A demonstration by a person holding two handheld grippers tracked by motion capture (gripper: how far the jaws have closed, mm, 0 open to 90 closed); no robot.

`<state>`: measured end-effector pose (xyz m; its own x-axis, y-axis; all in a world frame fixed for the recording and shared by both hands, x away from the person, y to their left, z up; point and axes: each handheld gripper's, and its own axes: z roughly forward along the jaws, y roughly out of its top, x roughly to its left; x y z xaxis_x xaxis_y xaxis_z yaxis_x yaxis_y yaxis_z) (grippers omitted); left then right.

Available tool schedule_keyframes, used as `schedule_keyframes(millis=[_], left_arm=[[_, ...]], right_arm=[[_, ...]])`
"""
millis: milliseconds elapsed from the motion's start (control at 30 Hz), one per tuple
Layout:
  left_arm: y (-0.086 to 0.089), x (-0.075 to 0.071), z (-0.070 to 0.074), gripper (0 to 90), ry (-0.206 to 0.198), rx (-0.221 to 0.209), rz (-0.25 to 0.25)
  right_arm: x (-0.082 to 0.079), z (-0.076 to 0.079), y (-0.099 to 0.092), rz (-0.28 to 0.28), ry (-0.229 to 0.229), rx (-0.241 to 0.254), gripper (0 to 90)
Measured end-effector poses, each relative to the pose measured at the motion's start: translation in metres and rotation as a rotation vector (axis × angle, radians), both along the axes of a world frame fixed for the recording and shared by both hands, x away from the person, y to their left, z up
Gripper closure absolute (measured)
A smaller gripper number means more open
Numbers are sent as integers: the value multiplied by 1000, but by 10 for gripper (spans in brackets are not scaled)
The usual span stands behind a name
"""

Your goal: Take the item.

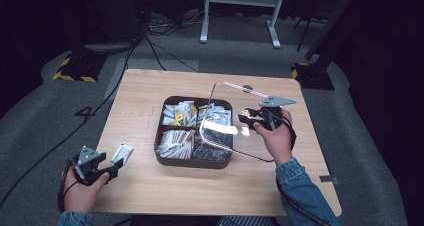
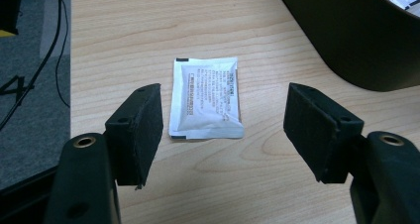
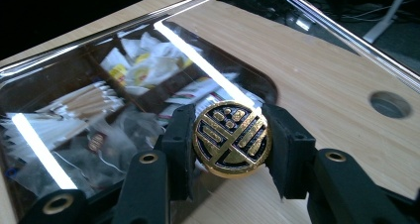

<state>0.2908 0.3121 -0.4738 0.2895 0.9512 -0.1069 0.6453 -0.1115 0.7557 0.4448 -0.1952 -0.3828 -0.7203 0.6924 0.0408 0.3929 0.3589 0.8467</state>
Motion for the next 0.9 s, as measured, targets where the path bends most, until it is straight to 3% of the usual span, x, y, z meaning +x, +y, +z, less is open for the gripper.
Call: schedule_keyframes(millis=[300,467,900], left_arm=[[-1,1,-1,321,2,0,-5],[-2,3,-1,320,1,8,-14],[-22,15,-2,320,5,18,-67]], right_arm=[[4,3,54,78,22,-40,588],[7,-1,80,92,18,-53,588],[16,-17,114,108,29,-72,588]])
